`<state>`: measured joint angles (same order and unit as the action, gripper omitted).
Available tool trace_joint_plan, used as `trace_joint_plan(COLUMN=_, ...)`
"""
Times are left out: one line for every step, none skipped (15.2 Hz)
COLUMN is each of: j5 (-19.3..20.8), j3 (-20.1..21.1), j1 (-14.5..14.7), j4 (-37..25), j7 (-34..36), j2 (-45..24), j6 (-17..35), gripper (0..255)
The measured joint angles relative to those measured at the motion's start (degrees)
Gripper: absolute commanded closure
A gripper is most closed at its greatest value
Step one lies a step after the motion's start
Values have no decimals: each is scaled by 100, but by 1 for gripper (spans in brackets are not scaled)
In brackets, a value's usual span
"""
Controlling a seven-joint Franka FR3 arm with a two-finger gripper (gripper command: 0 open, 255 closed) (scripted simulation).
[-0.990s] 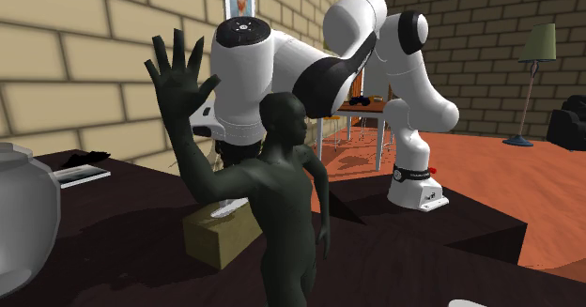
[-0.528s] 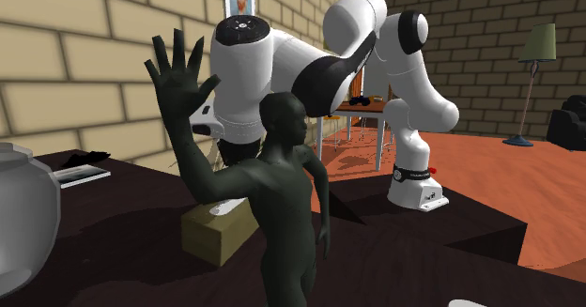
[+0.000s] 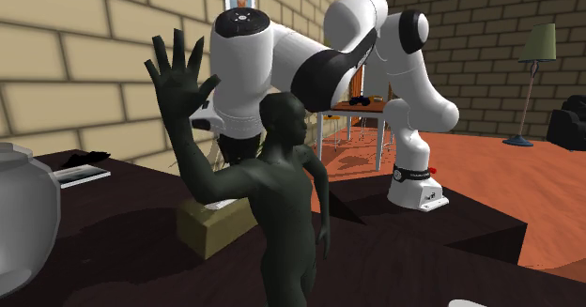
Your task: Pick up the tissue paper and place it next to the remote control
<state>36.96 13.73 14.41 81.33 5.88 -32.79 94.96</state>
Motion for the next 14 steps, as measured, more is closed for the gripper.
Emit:
trace_joint_plan(j5=-10, j3=5, j1=-2, j4=2, j7=-18, j2=37, j6=-31, gripper=255)
trace_joint_plan(j5=-19, j3=9, j1=9, j4=-60, j7=-50, j2=47, j6=-95, gripper=255)
trace_joint_plan(j5=-28, j3=12, j1=10, j4=-95, j7=-83, j2=73, j6=-146, gripper=255)
trace_joint_plan(j5=-31, j3=12, j1=20, j4=-163, j7=-111, j2=68, j6=-201, gripper=255)
trace_joint_plan(j5=-40, j3=16, j1=28, j4=-206, j7=-140, j2=89, j6=-260, gripper=255)
trace_joint_plan(j5=-48, j3=20, j1=29, j4=-232, j7=-170, j2=123, j6=-310, gripper=255)
trace_joint_plan(j5=-55, j3=21, j1=35, j4=-287, j7=-207, j2=142, j6=-373, gripper=255)
trace_joint_plan(j5=-60, j3=23, j1=41, j4=-340, j7=-237, j2=153, j6=-429, gripper=255)
trace_joint_plan(j5=-66, j3=24, j1=47, j4=-396, j7=-274, j2=168, j6=-490, gripper=255)
trace_joint_plan(j5=-73, j3=28, j1=59, j4=-447, j7=-299, j2=187, j6=-554, gripper=255)
trace_joint_plan(j5=-77, j3=31, j1=71, j4=-516, j7=-334, j2=195, j6=-622, gripper=255)
trace_joint_plan(j5=-80, j3=31, j1=75, j4=-561, j7=-363, j2=206, j6=-669, gripper=255)
trace_joint_plan(j5=-82, j3=30, j1=78, j4=-607, j7=-394, j2=219, j6=-719, gripper=255)
trace_joint_plan(j5=-84, j3=29, j1=81, j4=-660, j7=-428, j2=227, j6=-770, gripper=255)
